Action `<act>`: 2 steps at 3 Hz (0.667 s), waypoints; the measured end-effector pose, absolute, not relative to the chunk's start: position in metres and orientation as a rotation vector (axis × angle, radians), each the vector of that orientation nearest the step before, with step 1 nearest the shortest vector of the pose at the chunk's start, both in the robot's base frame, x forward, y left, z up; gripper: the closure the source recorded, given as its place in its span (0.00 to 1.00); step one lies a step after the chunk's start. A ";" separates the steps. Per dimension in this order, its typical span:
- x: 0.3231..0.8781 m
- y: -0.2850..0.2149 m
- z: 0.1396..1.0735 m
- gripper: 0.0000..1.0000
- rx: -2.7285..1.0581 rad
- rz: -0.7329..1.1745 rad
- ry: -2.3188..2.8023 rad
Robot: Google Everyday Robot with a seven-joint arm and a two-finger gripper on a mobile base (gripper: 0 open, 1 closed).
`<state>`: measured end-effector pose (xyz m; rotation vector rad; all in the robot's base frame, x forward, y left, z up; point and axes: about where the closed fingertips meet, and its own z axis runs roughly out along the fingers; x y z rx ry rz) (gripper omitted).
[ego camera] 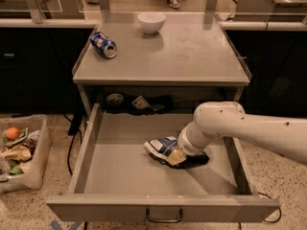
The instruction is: Pick blue chip bag from top drawer and place on counter
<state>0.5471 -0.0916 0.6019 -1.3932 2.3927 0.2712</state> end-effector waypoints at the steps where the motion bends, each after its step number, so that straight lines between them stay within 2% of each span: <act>1: 0.547 -0.092 0.610 1.00 -1.393 0.271 2.393; 2: 0.547 -0.092 0.613 1.00 -1.393 0.272 2.392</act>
Offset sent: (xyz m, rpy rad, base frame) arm 0.0285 0.0383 0.1522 0.2387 -0.1074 0.1033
